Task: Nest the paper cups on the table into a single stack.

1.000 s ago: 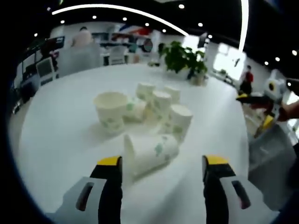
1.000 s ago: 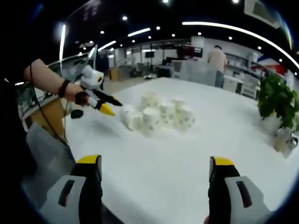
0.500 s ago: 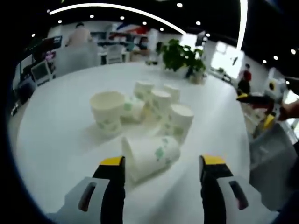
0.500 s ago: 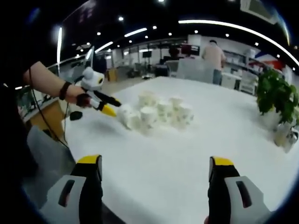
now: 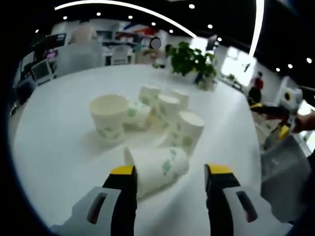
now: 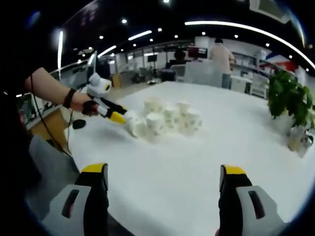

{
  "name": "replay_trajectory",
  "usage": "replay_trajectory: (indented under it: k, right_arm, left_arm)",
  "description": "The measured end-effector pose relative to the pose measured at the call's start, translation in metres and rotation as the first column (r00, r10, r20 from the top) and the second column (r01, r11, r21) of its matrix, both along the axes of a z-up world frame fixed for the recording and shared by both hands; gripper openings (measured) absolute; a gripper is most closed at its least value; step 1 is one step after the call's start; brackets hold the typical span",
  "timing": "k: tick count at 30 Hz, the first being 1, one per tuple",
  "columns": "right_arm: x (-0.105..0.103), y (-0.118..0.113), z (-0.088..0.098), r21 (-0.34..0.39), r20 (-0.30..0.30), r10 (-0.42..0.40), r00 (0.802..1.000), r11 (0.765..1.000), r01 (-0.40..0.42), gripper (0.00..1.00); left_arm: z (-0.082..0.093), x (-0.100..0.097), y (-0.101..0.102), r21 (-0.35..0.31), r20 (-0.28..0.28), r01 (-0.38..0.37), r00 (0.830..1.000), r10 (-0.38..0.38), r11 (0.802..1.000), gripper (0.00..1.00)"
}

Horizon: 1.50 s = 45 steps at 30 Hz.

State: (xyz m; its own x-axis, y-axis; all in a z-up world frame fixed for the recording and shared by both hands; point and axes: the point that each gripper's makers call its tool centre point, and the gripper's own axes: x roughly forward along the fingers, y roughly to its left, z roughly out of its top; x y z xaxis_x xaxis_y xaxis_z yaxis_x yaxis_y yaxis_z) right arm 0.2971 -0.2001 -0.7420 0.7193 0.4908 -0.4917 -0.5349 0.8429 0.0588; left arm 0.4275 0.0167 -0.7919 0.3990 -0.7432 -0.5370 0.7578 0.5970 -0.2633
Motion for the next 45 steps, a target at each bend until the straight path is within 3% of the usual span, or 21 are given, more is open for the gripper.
replay_trajectory:
  k: [21,28,38,45]
  right_arm:
    - [0.001,0.008,-0.003,0.007,-0.018,0.014,1.000,1.000,-0.014,0.91]
    - [0.002,0.006,-0.002,0.007,-0.013,0.013,1.000,1.000,-0.013,0.90]
    - [0.003,0.009,-0.002,0.012,-0.014,0.007,1.000,1.000,-0.007,0.91]
    - [0.001,0.009,-0.001,0.009,-0.014,0.012,1.000,1.000,-0.012,0.91]
  left_arm:
    - [-0.003,-0.011,-0.001,-0.045,-0.036,-0.004,0.999,0.002,0.999,0.36]
    - [0.000,-0.014,-0.004,-0.087,-0.056,-0.010,0.998,0.005,0.996,0.27]
    - [-0.003,-0.014,0.006,-0.101,-0.074,-0.025,0.997,0.017,0.995,0.18]
    - [-0.007,-0.018,0.001,-0.117,-0.088,-0.012,0.996,0.001,0.993,0.08]
